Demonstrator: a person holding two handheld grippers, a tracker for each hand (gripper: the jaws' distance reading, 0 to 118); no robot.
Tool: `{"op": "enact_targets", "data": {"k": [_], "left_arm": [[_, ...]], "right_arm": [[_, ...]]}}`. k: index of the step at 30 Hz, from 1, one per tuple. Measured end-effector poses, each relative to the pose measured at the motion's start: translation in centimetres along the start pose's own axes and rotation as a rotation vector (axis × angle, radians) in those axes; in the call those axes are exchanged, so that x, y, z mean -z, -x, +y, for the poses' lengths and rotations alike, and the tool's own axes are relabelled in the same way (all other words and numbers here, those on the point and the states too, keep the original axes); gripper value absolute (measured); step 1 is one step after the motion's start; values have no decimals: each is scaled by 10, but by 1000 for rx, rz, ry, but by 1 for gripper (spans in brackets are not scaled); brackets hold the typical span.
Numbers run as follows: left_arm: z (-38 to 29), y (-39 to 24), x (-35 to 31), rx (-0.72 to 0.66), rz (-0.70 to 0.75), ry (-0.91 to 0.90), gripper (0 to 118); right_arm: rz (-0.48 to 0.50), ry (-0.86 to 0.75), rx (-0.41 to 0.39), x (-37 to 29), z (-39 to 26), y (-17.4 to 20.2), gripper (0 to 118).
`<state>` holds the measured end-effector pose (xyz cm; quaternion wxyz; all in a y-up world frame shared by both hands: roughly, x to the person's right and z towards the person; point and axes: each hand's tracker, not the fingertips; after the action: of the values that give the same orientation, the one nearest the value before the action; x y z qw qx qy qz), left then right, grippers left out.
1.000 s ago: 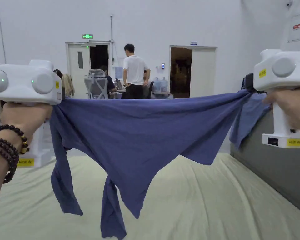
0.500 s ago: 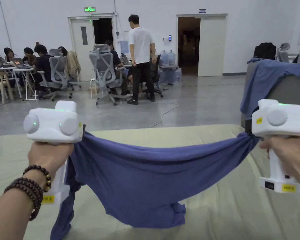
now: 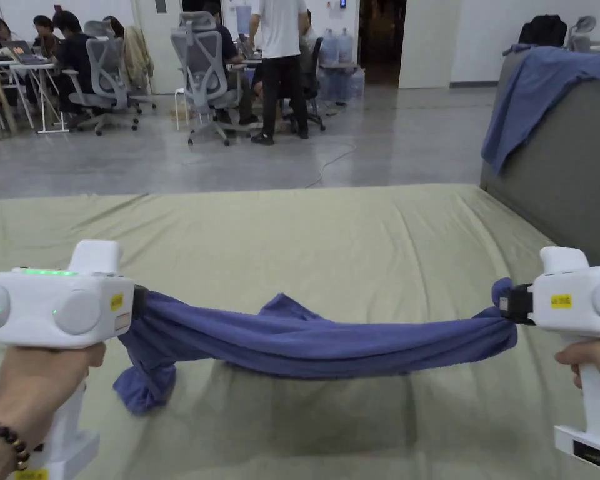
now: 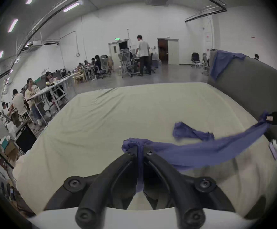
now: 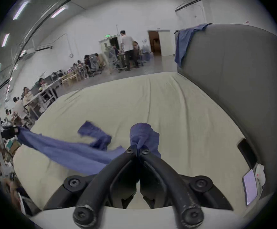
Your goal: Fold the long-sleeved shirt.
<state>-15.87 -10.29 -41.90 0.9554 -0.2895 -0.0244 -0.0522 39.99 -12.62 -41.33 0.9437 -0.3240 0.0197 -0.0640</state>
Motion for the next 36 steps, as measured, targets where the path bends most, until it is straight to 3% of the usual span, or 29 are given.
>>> {"op": "enact_targets", "data": {"k": [5,9,12,13,14,15,16,17,18,19,22,23,24,25,29,30,32,33,36], "left_arm": [[-117,-7,-43,86,-78,197,1],[-194,-11,-33,33,-124,393,1],[-222,-11,-21,41,-96,404,3],[-224,-9,-21,33,-99,393,14],[-224,-8,-25,9,-98,383,42],[-219,-3,-27,-41,-113,370,54],[-214,1,-30,-68,-125,370,54],[-207,5,-34,-85,-149,367,84],[-198,5,-44,-80,-165,338,98],[-189,6,-49,-67,-157,308,99],[-163,-1,-68,-18,-90,239,97],[-157,-2,-73,-26,-70,221,77],[-152,-4,-74,-24,-67,222,11],[-149,-5,-74,-19,-53,217,0],[-155,-9,-71,-40,-59,220,0],[-158,-2,-59,-62,-51,222,12],[-169,4,-41,-70,-19,245,100],[-178,8,-29,-80,3,311,117],[-202,18,-1,-172,36,374,113]], "right_arm": [[-17,161,-79,-37,-108,-9,0],[-19,344,-85,-21,-179,-14,0],[-57,432,-127,-6,-208,-12,0],[-48,434,-137,2,-212,-19,11],[-47,413,-134,-2,-210,-18,26],[-60,383,-133,-9,-202,-17,36],[-60,378,-137,-14,-193,-16,36],[-60,372,-130,-18,-185,-15,69],[-79,341,-136,-26,-173,-12,104],[-77,276,-147,-35,-159,-8,108],[-45,181,-151,-56,-128,13,107],[-16,157,-143,-60,-123,18,97],[20,139,-148,-62,-119,24,50],[30,146,-158,-65,-118,32,0],[73,188,-196,-59,-126,50,0],[71,194,-198,-57,-130,53,0],[81,213,-211,-55,-137,57,0],[82,225,-210,-47,-138,60,0],[88,259,-222,-37,-147,64,0]]}}
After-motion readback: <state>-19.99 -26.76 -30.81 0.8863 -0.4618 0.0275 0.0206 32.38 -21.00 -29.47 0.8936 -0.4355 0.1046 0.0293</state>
